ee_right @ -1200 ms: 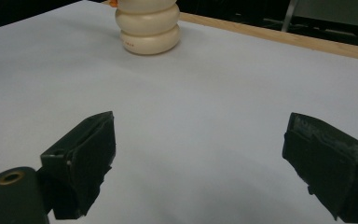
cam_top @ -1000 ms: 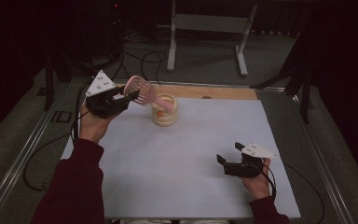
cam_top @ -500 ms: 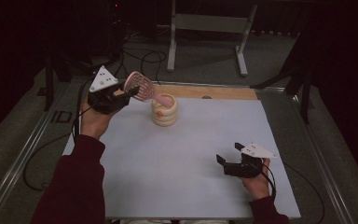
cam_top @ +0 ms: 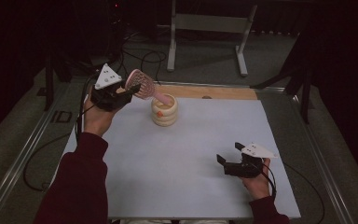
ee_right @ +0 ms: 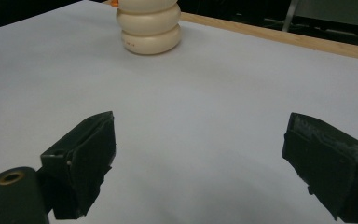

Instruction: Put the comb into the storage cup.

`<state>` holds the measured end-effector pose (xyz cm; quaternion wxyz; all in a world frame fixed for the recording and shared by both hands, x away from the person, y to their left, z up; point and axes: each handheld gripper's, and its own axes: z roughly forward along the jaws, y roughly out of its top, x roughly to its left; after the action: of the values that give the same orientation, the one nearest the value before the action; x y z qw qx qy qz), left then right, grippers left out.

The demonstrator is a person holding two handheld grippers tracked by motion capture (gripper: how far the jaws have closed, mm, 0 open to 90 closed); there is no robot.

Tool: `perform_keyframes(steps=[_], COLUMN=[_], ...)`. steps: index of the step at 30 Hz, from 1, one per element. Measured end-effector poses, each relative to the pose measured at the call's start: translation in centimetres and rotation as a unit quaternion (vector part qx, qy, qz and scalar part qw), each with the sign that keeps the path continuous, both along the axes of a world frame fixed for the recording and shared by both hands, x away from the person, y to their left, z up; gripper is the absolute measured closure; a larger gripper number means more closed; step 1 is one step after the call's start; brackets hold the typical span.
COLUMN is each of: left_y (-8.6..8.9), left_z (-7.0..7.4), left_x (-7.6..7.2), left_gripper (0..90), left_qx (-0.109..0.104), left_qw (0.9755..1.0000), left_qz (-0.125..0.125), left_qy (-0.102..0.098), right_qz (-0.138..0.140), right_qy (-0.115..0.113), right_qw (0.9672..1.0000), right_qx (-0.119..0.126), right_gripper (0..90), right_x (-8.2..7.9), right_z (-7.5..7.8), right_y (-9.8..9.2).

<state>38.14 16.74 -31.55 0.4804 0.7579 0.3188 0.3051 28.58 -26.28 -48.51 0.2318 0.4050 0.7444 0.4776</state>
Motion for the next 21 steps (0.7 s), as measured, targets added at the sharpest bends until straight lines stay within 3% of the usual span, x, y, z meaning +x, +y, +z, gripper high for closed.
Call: perform_keyframes(steps=[21], left_y=[-0.45], left_z=[-0.56], left_x=[0.8], left_gripper=[66.8], left_qx=[0.01], left_qw=[0.9998], left_qz=[0.018], left_qy=[0.007], right_qz=[0.0], right_qy=[0.001], right_qw=[1.0], right_qx=[0.0], right_gripper=[9.6], right_x=[-0.01], right_z=[0.04], right_y=[-0.04])
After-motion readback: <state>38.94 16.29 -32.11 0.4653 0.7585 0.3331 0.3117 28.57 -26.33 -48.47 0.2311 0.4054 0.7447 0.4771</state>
